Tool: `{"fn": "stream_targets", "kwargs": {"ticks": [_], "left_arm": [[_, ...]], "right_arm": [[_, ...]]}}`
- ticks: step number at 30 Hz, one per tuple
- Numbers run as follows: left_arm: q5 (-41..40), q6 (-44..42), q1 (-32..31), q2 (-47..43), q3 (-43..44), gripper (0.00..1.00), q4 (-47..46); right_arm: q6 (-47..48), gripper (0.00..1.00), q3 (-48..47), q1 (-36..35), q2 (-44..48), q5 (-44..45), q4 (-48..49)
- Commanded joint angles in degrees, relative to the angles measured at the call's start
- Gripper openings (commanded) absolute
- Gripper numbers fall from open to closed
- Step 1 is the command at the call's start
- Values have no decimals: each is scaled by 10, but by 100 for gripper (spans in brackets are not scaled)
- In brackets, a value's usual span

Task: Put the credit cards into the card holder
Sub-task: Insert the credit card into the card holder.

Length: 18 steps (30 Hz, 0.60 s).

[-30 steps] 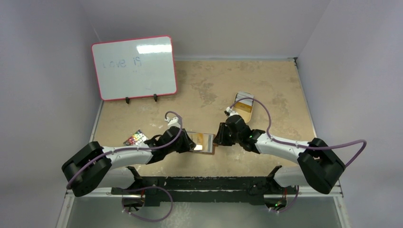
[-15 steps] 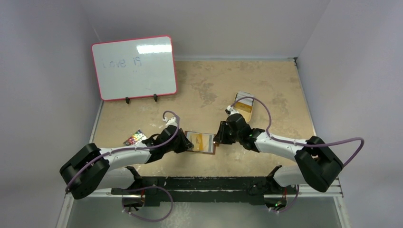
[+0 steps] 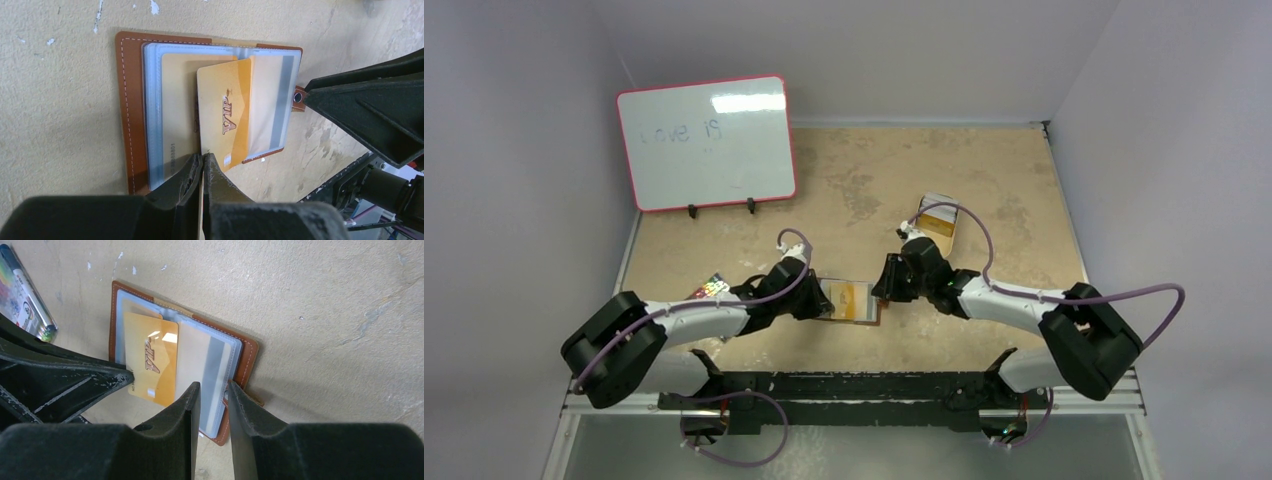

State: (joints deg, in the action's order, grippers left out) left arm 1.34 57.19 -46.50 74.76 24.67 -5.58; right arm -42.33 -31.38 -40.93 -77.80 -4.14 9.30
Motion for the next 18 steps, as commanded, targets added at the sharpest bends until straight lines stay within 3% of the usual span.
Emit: {"fn": "stream_targets", "kwargs": {"ticks": [1,11,18], "left_arm": [[13,-38,2,11,24,0,-6],[20,-51,3,46,45,0,-1],[18,-15,3,62,40,0,-42]], "right_arm": [[10,29,7,1,-15,-9,25],[7,30,7,2,-51,-15,44],[2,30,20,2,-56,-22,57]]}}
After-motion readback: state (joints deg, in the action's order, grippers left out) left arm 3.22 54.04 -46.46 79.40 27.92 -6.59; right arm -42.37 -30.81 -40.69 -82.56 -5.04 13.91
